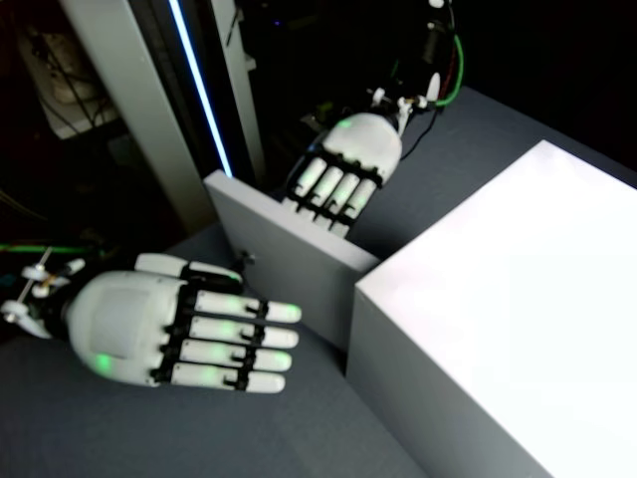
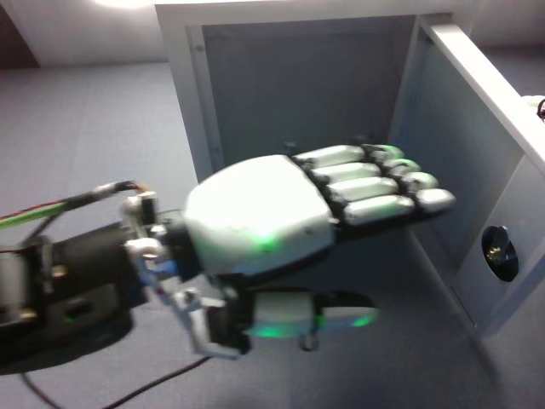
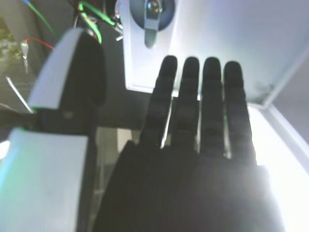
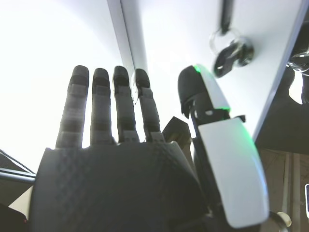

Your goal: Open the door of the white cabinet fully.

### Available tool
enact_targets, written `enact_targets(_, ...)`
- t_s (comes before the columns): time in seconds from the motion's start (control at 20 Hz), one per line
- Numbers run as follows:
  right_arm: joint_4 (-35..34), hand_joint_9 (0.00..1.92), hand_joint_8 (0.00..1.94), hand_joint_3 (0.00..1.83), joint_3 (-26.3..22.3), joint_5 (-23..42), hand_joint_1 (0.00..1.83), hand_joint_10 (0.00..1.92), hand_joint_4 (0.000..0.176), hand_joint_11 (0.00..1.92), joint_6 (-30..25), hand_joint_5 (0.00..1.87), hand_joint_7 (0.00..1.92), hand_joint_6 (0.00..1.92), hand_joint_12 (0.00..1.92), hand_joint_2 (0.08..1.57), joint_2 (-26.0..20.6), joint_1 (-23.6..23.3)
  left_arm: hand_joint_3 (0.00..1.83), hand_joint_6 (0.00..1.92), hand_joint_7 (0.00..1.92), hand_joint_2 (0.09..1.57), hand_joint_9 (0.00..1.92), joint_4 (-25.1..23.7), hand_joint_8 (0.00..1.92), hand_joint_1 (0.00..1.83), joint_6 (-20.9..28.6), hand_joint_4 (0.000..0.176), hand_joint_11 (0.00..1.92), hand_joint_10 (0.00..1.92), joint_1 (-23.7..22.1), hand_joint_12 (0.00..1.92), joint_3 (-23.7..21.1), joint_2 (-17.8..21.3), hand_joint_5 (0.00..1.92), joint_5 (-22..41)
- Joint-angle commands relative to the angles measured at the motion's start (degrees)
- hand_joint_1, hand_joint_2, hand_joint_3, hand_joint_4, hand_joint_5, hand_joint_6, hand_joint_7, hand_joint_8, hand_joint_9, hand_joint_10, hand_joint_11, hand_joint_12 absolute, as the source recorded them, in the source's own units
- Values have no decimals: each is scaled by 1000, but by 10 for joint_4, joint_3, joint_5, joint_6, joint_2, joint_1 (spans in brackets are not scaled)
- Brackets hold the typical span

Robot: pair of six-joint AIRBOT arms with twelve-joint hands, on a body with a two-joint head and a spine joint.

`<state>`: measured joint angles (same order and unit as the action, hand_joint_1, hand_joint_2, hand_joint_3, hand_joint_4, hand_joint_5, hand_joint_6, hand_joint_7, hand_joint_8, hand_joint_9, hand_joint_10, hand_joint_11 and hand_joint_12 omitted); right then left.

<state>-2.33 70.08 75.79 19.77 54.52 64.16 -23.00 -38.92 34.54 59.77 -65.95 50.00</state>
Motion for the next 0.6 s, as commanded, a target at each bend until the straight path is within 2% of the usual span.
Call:
enact_targets(0.0,-20,134,5,0,-3,71,552,5,0,134,-3,232,207,4,20,1386,-4,-1,0,15,158,1276,121,18,4,536,3,0,120,5,2,176,-7,9,189,81)
enact_targets(0.15,-26,143,0,1,-7,77,573,4,0,140,-3,237,198,2,22,1387,-8,-1,7,7,217,1330,167,49,6,422,3,0,136,7,33,176,-25,47,301,109)
enact_targets(0.2,-29,140,3,4,-9,79,578,3,0,129,-3,235,205,1,18,1394,-10,-1,2,2,218,1324,165,60,3,450,3,0,115,2,44,166,-30,59,287,120)
enact_targets(0.3,-36,138,7,2,-11,86,574,6,0,112,-2,216,204,4,10,1393,-11,-1,10,1,159,1349,173,95,1,361,2,0,125,2,77,183,-42,86,212,151)
enact_targets(0.4,-48,104,1,0,-13,96,543,0,1,39,3,229,198,5,0,1376,-14,-1,6,0,137,1350,138,144,0,371,-18,0,69,0,115,167,-59,118,174,188)
enact_targets(0.5,-64,115,6,0,-15,110,624,7,0,87,10,240,188,5,23,1372,-20,2,0,1,134,1377,125,180,5,372,-24,0,4,2,142,320,-66,143,181,218)
enact_targets(0.55,-74,114,6,3,-17,121,640,5,0,87,12,237,189,3,23,1386,-22,7,7,0,102,1400,90,202,1,346,-28,0,0,0,157,332,-68,155,136,236)
